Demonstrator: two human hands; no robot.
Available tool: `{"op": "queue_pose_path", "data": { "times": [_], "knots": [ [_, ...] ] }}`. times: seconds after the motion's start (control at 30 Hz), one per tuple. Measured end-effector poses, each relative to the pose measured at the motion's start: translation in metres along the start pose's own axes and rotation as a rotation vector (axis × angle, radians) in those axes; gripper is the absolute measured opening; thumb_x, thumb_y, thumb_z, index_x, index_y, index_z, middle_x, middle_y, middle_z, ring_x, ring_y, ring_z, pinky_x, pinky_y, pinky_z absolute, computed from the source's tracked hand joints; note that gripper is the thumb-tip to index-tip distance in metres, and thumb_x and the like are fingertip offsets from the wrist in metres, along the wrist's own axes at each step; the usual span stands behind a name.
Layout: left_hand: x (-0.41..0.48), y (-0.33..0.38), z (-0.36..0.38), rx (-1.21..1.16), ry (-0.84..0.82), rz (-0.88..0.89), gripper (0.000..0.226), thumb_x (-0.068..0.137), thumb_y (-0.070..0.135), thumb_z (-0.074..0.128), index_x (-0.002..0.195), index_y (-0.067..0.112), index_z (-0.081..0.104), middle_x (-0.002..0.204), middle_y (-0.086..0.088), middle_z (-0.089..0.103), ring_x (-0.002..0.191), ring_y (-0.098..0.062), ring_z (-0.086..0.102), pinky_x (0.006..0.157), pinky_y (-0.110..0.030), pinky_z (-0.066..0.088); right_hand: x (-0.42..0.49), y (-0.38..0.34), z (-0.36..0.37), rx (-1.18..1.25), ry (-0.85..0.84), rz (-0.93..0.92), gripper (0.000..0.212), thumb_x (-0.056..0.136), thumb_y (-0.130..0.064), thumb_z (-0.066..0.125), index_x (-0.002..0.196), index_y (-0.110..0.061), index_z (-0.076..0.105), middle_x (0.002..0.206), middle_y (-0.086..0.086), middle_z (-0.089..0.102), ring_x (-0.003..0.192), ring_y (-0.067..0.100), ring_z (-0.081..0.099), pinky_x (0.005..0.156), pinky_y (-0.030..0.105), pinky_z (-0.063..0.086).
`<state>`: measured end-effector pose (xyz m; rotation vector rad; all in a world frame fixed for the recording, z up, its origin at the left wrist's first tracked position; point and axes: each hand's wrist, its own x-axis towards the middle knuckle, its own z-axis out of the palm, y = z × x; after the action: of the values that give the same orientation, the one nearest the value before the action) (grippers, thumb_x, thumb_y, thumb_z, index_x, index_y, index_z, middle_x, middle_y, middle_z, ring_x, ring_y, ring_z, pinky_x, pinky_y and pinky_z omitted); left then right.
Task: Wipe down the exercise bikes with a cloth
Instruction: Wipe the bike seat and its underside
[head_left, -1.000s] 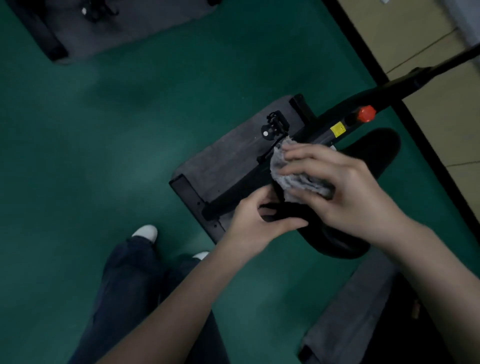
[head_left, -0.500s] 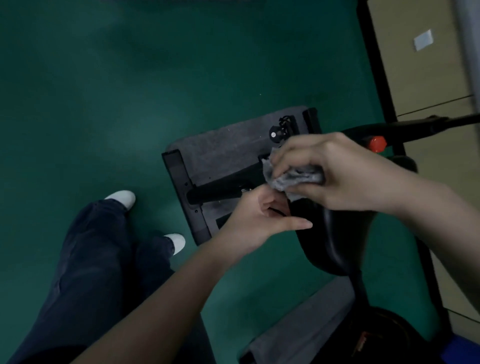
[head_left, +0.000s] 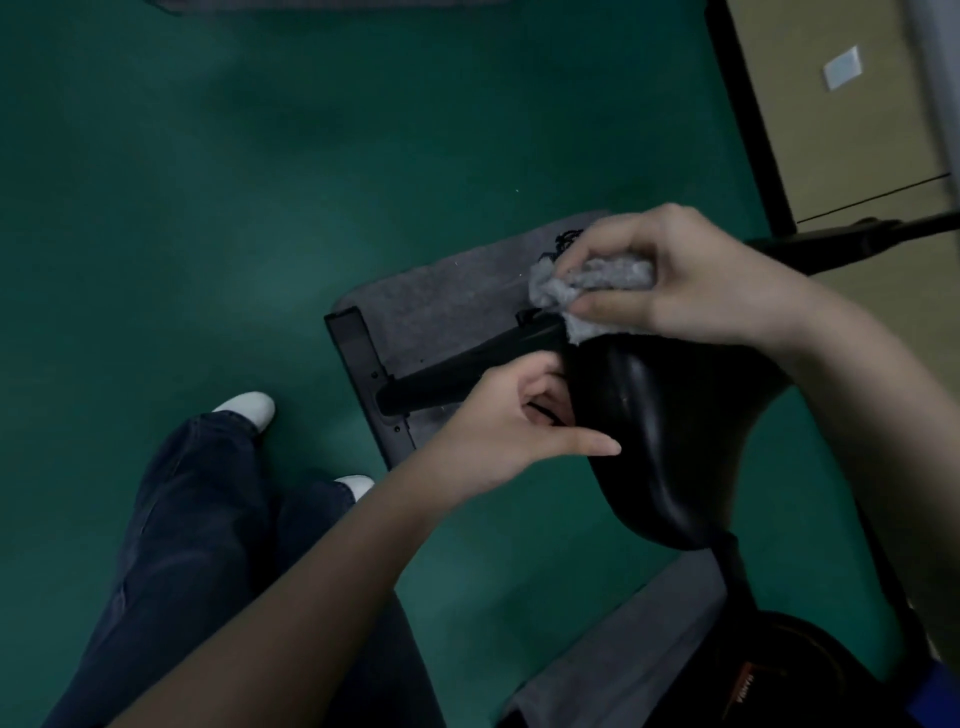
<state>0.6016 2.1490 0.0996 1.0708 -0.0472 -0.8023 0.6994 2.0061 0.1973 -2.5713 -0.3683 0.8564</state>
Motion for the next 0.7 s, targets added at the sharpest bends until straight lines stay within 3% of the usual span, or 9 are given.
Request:
{"op": "queue_pose_path", "data": {
  "times": [0.1,0.23,0.4,0.5,0.57,0.7],
  "knots": [
    [0.004,0.001,-0.003,0.054,-0.029,-0.02,0.043,0.064,0.009,0.085,0.1,0.015,0.062,0.081,-0.001,0.065,0.078,-0.011,0.059,0.072,-0.024,0.048,0.009,0.009,-0.004,0.09,0.047,0.085,0.004,0.081,-0.027,0.07,0.082,-0.031,0.068,0.077,-0.006,0.067,0.072,-0.002,0.056,0.067,0.019,0.044],
    [0.011,0.004,-0.01,0.194,-0.043,-0.007,0.063,0.052,0.032,0.088,0.106,0.035,0.056,0.085,0.007,0.066,0.08,-0.007,0.062,0.075,-0.025,0.05,0.011,0.022,-0.004,0.226,0.131,0.3,0.003,0.084,-0.024,0.068,0.085,-0.021,0.068,0.085,0.003,0.068,0.082,0.012,0.06,0.075,0.029,0.047],
    [0.026,0.019,-0.029,0.364,-0.083,-0.004,0.099,0.042,0.048,0.086,0.123,0.056,0.029,0.109,0.005,0.061,0.092,-0.009,0.065,0.08,-0.026,0.05,-0.041,-0.002,0.021,0.109,0.405,-0.027,0.017,0.08,-0.02,0.068,0.097,-0.017,0.07,0.097,-0.001,0.069,0.092,0.006,0.063,0.083,0.02,0.047],
    [0.036,0.034,-0.039,0.514,-0.154,0.005,0.109,0.04,0.059,0.086,0.13,0.061,0.025,0.133,0.013,0.046,0.102,0.003,0.06,0.09,-0.028,0.048,-0.06,0.002,0.037,0.123,0.643,0.09,0.019,0.087,-0.012,0.064,0.105,-0.008,0.068,0.105,0.004,0.067,0.1,0.014,0.061,0.089,0.017,0.042],
    [0.043,0.044,-0.041,0.61,-0.195,-0.003,0.107,0.036,0.068,0.083,0.127,0.067,0.027,0.134,0.02,0.04,0.109,0.009,0.054,0.098,-0.031,0.045,-0.069,0.003,0.044,0.185,0.781,0.233,0.02,0.088,-0.011,0.062,0.107,-0.007,0.067,0.105,0.002,0.066,0.1,0.013,0.06,0.088,0.013,0.039],
    [0.055,0.054,-0.044,0.805,-0.261,0.033,0.111,0.039,0.072,0.079,0.137,0.049,0.031,0.138,0.021,0.034,0.128,0.001,0.04,0.109,-0.039,0.038,-0.086,-0.013,0.075,0.235,0.955,0.26,0.02,0.086,-0.007,0.065,0.105,-0.005,0.068,0.11,0.004,0.065,0.105,0.009,0.058,0.095,0.014,0.041]
  ]
}}
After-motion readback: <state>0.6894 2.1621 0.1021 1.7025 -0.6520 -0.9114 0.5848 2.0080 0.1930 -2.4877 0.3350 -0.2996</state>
